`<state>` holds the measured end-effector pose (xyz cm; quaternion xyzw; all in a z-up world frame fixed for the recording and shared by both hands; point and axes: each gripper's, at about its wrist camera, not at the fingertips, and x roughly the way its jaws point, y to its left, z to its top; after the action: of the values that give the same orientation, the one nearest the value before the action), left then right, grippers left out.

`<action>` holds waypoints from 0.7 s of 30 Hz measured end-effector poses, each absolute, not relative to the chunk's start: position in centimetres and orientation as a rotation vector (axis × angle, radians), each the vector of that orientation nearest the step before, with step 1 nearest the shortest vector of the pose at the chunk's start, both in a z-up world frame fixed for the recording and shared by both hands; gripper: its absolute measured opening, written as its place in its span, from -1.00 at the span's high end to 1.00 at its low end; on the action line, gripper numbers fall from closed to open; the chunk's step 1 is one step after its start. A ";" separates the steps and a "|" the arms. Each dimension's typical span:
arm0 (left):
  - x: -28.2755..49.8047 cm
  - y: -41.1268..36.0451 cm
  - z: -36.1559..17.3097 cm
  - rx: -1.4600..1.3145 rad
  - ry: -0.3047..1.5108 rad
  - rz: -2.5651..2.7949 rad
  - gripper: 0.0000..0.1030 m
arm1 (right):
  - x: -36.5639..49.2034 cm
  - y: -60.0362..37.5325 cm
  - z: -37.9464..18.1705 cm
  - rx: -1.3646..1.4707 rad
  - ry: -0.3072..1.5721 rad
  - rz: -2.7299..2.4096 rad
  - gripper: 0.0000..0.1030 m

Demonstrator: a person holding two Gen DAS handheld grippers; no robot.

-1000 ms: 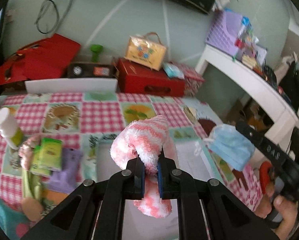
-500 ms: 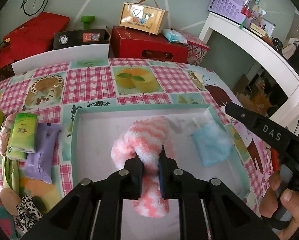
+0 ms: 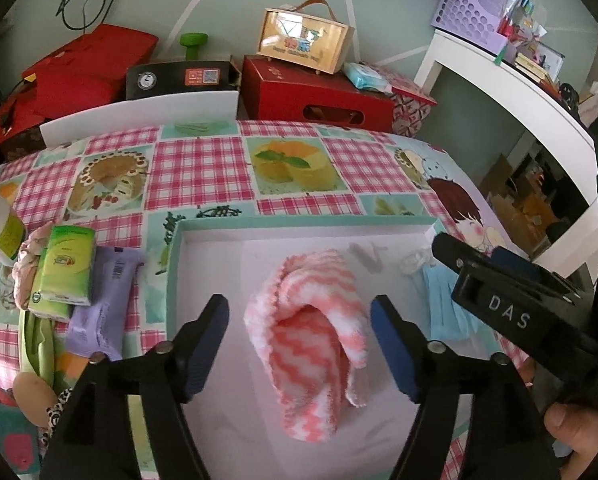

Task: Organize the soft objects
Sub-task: 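Carry the mask and pink cloth over the white tray and lower both, then open both tools to release the cloth and mask into the tray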

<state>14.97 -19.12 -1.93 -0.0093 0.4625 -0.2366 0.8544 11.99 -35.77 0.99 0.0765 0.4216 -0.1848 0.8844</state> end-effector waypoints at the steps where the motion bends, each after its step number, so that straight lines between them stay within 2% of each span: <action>1: 15.0 -19.0 -1.9 -0.024 0.969 -0.492 -0.51 | 12.0 -35.8 1.0 0.155 0.879 -0.391 -0.59; 6: 15.4 -18.2 -1.9 -0.053 0.959 -0.460 -0.76 | 11.9 -36.2 0.9 0.176 0.881 -0.403 -0.78; 9: 15.7 -17.6 -1.8 -0.079 0.952 -0.428 -0.81 | 11.9 -36.3 0.7 0.187 0.887 -0.406 -0.85; 10: 15.9 -17.3 -1.8 -0.088 0.951 -0.418 -0.81 | 12.0 -36.4 0.6 0.189 0.890 -0.405 -0.96; 11: 15.9 -17.2 -1.8 -0.094 0.949 -0.412 -0.86 | 12.0 -36.4 0.5 0.190 0.894 -0.406 -1.00; 13: 16.0 -16.7 -1.7 -0.109 0.938 -0.397 -0.99 | 12.0 -36.4 0.4 0.183 0.899 -0.414 -1.00; 21: 16.1 -16.1 -1.3 -0.125 0.917 -0.375 -0.99 | 12.0 -36.9 0.0 0.189 0.918 -0.444 -1.00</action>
<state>16.14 -16.07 -1.29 -0.0599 0.4397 -0.1798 0.8779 11.97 -36.94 -0.03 0.0906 0.4387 -0.2121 0.8685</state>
